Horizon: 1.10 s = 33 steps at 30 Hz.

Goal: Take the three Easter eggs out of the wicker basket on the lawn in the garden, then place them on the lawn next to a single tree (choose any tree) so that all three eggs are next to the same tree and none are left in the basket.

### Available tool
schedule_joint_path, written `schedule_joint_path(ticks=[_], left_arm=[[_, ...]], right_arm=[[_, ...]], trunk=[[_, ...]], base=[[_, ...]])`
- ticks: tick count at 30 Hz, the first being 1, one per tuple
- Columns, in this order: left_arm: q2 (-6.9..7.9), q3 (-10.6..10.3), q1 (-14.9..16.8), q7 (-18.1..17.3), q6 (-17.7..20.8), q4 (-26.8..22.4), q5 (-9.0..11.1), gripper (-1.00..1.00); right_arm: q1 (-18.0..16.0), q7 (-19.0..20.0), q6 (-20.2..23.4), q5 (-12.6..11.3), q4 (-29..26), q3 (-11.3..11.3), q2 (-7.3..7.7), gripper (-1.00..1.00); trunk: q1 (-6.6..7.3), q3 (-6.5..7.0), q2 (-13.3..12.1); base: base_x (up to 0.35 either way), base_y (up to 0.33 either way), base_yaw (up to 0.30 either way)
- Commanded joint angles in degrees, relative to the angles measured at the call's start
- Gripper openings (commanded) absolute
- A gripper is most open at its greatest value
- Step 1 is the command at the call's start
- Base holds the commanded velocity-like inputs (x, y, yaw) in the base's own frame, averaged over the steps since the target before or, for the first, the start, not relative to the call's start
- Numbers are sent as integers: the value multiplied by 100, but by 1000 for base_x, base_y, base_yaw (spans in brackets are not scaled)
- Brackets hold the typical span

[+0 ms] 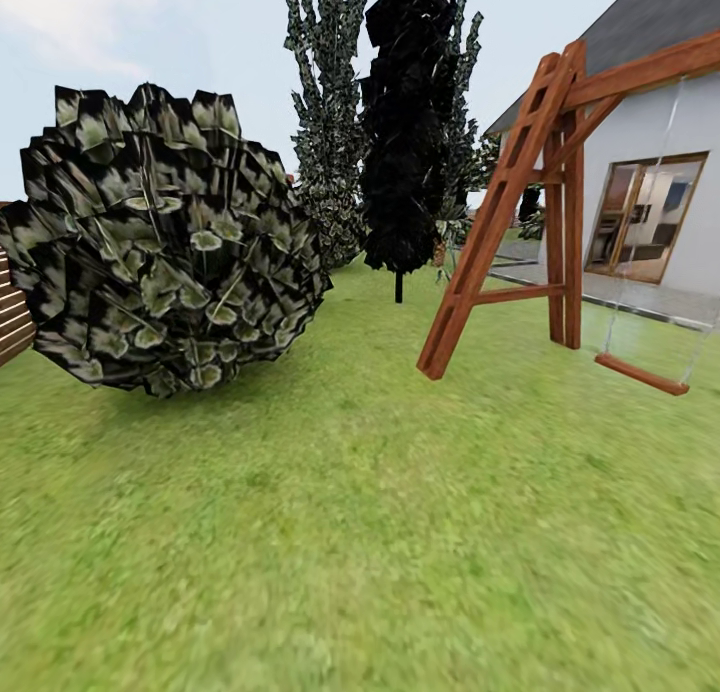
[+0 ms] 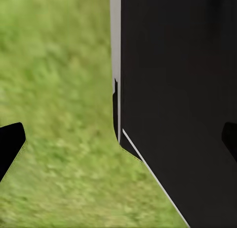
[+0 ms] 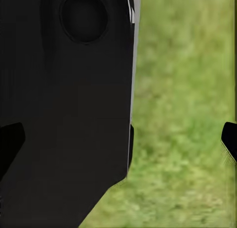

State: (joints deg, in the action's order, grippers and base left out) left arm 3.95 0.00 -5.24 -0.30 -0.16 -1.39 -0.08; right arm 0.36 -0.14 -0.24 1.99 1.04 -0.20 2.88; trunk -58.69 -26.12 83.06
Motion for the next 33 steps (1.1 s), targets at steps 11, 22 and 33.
schedule_joint_path(ticks=[11,22,33], left_arm=[[-2,0,-3,-5,-2,-10,-1,100],[-3,0,-3,-3,-2,-10,-1,100],[1,0,-3,-5,-2,-10,-1,100]], right_arm=[[-1,2,-3,36,1,22,-1,100],[-1,0,-3,39,1,27,1,100],[-1,-3,-2,7,2,4,-6,100]], trunk=[[-4,-3,1],[-4,-3,1],[-4,-3,1]], base=[[318,0,0],[318,0,0],[318,0,24]])
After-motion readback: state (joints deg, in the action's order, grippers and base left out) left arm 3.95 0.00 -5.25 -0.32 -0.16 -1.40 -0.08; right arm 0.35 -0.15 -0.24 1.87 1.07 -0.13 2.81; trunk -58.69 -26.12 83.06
